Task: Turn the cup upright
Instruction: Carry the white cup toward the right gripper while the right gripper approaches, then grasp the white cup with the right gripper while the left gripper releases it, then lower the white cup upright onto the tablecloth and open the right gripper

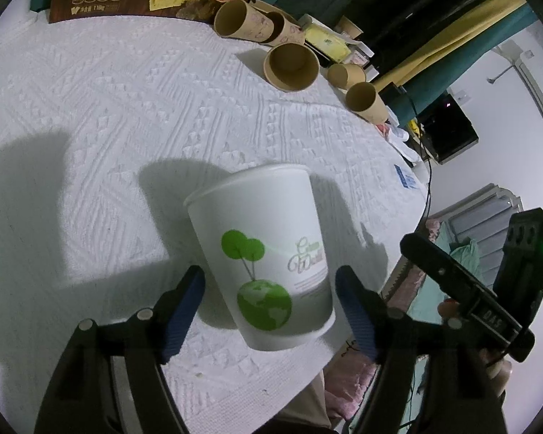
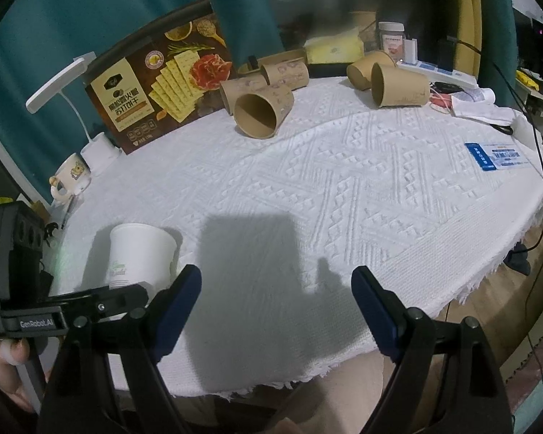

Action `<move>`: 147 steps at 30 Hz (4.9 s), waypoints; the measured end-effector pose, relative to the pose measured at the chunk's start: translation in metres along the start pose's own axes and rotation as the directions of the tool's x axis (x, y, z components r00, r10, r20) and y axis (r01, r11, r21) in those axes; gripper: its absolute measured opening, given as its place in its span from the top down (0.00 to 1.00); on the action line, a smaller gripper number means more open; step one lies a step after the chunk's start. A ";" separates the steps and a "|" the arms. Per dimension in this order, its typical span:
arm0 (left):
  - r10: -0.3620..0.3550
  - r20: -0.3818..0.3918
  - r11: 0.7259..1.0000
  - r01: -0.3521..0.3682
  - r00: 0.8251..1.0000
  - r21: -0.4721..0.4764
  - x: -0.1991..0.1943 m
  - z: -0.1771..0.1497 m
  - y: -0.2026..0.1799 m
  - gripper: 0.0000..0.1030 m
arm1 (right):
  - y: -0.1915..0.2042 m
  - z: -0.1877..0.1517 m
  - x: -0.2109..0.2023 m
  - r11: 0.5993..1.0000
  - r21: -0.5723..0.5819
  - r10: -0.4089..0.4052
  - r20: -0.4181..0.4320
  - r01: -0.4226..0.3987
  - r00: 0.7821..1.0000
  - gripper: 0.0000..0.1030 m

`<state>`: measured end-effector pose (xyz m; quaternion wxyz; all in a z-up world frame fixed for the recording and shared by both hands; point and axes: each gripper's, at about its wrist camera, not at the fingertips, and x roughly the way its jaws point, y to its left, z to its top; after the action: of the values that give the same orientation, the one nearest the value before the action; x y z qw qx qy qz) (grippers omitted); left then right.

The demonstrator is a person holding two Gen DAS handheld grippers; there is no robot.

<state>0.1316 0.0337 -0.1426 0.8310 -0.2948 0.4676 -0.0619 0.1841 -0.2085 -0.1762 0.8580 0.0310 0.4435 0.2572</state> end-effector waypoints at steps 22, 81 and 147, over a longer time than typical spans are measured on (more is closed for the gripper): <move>0.164 0.345 0.980 -0.191 0.924 0.047 -0.127 -0.015 0.033 0.26 | 0.074 0.047 0.019 0.964 -0.219 0.121 -0.144 -0.151 0.982 0.19; 0.231 0.338 0.965 -0.260 0.912 0.042 -0.116 -0.035 0.043 0.25 | 0.117 -0.037 0.030 0.912 -0.402 0.080 0.373 0.083 0.924 0.31; 0.057 0.662 0.875 -0.357 0.748 0.328 -0.170 -0.066 -0.089 0.06 | 0.044 -0.029 -0.163 0.979 -0.165 -0.037 0.423 0.117 0.906 0.23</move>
<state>-0.0006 -0.0031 0.0060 0.9845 -0.0497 0.1646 0.0333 0.0662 -0.2519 -0.0596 0.9415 -0.0131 0.2248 0.2508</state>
